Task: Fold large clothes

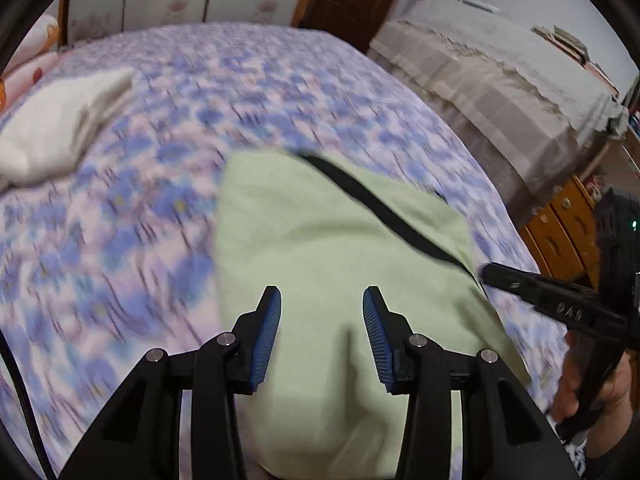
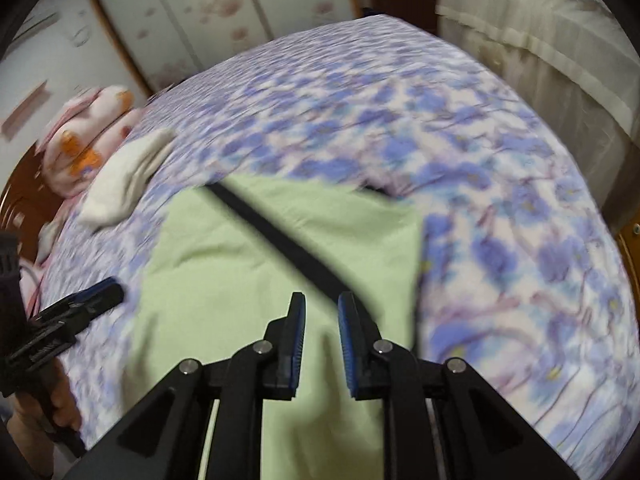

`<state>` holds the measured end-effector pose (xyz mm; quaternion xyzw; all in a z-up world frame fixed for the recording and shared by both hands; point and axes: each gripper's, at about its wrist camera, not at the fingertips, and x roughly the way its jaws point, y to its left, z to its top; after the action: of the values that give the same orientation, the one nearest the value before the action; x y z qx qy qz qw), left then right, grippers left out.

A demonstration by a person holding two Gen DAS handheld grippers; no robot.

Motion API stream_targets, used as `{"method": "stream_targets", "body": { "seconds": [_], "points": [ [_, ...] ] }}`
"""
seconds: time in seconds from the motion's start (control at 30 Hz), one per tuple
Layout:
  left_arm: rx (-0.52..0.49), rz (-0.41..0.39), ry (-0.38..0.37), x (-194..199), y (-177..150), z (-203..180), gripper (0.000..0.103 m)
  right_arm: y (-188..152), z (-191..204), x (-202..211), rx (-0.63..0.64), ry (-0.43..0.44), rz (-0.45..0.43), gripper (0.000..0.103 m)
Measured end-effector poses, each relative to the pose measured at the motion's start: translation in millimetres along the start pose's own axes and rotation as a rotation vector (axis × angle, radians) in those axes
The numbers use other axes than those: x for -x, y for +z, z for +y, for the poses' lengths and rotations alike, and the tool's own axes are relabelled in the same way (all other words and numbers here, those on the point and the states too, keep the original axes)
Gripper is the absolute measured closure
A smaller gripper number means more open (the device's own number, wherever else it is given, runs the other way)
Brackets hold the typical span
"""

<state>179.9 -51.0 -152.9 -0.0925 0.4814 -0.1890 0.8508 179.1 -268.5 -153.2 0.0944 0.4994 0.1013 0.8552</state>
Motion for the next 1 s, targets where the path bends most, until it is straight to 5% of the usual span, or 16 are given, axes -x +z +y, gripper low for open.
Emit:
{"method": "stream_targets", "body": {
  "seconds": [0.1,0.23,0.37,0.57,0.8,1.0],
  "points": [
    [-0.028,0.059,0.016,-14,-27,-10,0.062,-25,12,-10,0.053,-0.036,0.04,0.086],
    [-0.059,0.027,0.061,-9,-44,-11,0.062,-46,-6,-28,0.022,-0.127,0.108,0.086],
    [-0.021,0.033,0.064,-3,-44,-6,0.062,-54,-26,-14,-0.06,-0.097,0.094,0.087],
    [0.004,0.046,0.08,6,-48,-6,0.038,-57,-19,6,-0.076,-0.067,0.083,0.086],
    [0.026,0.092,0.106,20,-53,-9,0.026,-65,-7,29,-0.074,-0.045,0.059,0.06],
    [0.047,0.119,0.128,38,-55,-7,0.018,-68,-1,41,-0.08,-0.026,0.104,0.047]
  ]
}}
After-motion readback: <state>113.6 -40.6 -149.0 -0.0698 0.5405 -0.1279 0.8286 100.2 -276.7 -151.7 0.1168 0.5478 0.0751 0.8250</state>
